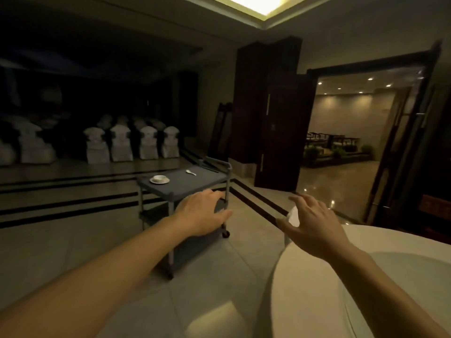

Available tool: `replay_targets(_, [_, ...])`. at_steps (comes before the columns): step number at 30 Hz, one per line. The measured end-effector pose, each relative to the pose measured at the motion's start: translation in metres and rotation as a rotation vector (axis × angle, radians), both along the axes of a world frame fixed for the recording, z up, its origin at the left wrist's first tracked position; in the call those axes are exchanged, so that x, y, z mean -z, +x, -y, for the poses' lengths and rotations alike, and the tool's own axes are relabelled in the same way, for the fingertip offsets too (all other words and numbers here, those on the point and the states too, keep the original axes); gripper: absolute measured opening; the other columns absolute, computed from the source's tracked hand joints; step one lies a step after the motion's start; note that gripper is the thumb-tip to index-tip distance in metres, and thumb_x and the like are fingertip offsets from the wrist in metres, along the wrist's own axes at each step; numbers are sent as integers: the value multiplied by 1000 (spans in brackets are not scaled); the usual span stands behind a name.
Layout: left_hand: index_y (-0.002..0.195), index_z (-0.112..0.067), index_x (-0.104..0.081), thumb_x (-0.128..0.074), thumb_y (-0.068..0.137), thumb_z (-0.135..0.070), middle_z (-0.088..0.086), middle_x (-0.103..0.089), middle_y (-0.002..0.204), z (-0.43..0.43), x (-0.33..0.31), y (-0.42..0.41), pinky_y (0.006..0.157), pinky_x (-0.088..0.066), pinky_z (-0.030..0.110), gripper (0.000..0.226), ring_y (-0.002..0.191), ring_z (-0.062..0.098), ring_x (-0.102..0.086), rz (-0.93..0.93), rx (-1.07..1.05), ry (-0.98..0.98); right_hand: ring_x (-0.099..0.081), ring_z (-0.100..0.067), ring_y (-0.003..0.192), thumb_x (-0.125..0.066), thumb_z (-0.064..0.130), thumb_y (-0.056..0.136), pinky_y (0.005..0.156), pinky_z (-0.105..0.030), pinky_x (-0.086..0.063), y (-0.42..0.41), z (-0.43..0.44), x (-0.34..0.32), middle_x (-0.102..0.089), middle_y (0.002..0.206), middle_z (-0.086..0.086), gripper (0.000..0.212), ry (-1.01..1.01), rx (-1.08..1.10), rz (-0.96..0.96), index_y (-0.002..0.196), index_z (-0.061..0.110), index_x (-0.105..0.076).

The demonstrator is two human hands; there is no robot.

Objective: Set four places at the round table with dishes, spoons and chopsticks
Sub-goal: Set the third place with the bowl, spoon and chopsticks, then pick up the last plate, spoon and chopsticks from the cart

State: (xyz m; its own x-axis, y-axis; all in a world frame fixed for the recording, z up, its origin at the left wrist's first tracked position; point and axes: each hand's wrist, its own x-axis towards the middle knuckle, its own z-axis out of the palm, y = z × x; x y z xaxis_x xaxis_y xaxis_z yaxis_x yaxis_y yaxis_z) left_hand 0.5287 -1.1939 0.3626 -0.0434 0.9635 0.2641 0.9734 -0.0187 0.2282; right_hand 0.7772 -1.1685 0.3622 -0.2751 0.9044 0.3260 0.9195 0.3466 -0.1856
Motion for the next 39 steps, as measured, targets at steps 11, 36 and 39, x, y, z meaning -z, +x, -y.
replay_targets(11, [149,-30,-40,-48,91,-65,-3,-44,154,-177,-5,-249,109,-41,41,68,138,20,-43,105,-224,69,-30,-26,146,-52,60,93,119,-44,-28,-252,-223,-25,-30,161,-3,77,7,-122,27,156,24,-26])
replay_targets(36, [145,-23,-46,-48,93,-61,6,-54,144,-686,57,-528,99,-46,40,65,129,28,-52,126,-537,-56,-42,-29,137,-51,61,93,110,-45,-37,-574,-804,27,-43,152,-6,71,-65,-528,140,152,23,-36])
replay_targets(39, [142,-22,-49,-49,93,-58,5,-57,140,-739,78,-557,92,-48,39,61,125,27,-55,168,-588,-79,-48,-29,131,-51,60,93,105,-44,-42,-613,-864,47,-49,146,-6,68,-119,-557,152,147,21,-40])
